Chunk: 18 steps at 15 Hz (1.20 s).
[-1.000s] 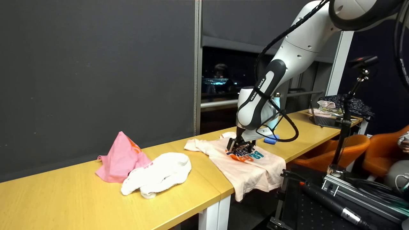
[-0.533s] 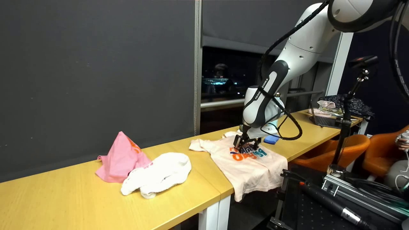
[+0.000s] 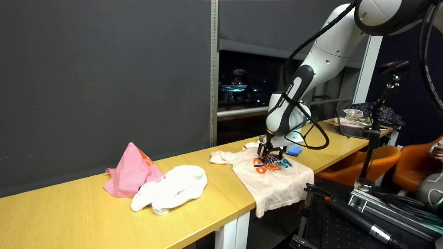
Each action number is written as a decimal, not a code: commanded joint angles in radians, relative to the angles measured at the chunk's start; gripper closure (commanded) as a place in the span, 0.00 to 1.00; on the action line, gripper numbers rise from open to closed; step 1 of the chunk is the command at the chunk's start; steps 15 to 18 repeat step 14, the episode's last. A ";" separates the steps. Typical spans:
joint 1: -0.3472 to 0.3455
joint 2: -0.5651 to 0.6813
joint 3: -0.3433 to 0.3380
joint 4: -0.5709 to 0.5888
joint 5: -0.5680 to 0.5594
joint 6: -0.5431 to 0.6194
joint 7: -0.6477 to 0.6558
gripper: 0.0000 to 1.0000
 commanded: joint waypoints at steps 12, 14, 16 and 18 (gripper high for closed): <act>0.036 -0.165 -0.024 -0.068 0.001 -0.033 0.025 0.00; 0.037 -0.164 -0.028 -0.075 0.002 -0.041 0.032 0.00; 0.037 -0.164 -0.028 -0.075 0.002 -0.041 0.032 0.00; 0.037 -0.164 -0.028 -0.075 0.002 -0.041 0.032 0.00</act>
